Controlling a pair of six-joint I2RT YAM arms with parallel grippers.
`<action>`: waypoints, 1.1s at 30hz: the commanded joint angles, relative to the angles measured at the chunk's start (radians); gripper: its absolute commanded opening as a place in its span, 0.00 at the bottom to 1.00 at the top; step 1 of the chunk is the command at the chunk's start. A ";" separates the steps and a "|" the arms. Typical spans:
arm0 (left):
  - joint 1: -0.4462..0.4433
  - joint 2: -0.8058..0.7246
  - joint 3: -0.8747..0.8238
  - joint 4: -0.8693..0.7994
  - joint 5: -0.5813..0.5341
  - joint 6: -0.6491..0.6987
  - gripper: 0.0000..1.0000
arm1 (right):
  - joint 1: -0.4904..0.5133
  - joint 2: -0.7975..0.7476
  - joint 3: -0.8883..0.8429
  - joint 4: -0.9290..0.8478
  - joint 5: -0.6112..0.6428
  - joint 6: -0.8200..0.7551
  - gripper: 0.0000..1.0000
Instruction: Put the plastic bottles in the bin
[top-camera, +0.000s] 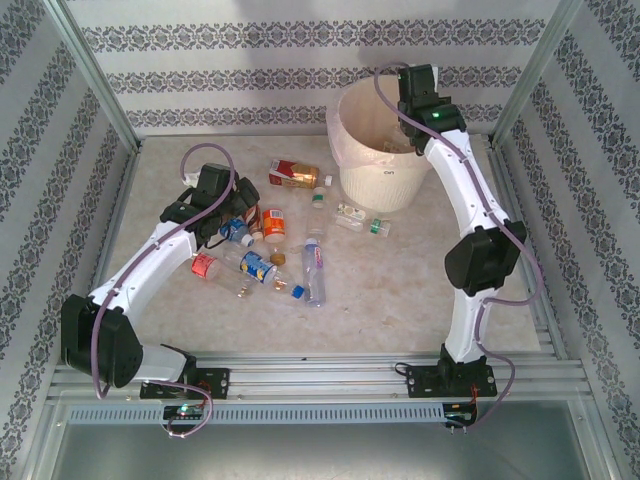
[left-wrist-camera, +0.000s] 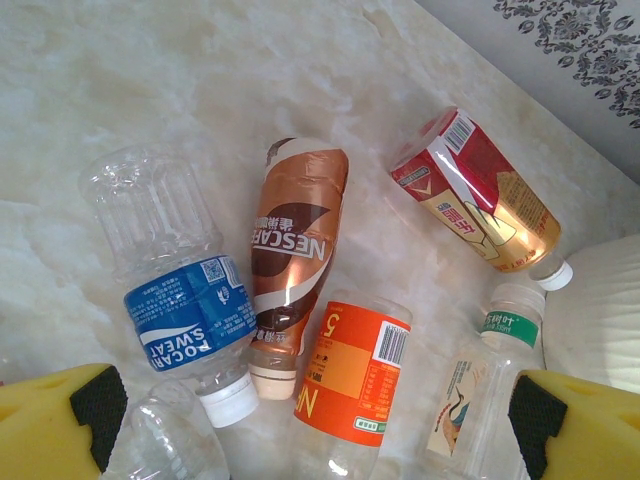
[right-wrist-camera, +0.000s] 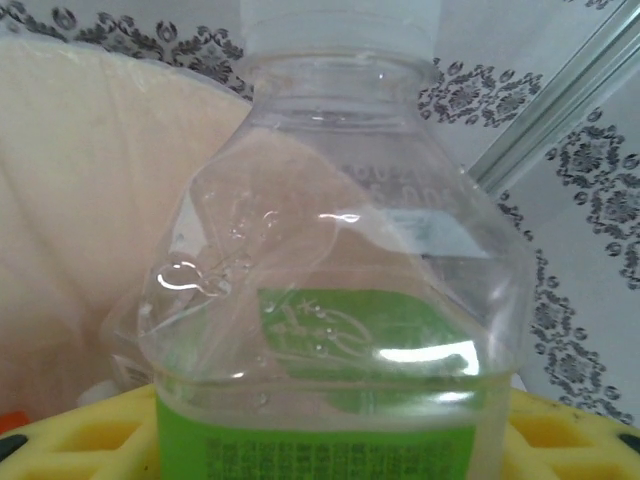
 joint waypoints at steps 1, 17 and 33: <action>0.015 -0.022 -0.008 0.001 -0.013 -0.012 1.00 | 0.013 0.024 0.044 -0.050 0.112 -0.003 0.66; 0.016 -0.024 -0.017 0.003 -0.001 -0.010 1.00 | 0.050 0.004 0.068 -0.057 0.109 0.009 0.81; 0.022 0.007 -0.009 -0.007 0.022 -0.008 1.00 | 0.088 -0.179 -0.100 0.079 -0.079 0.061 0.98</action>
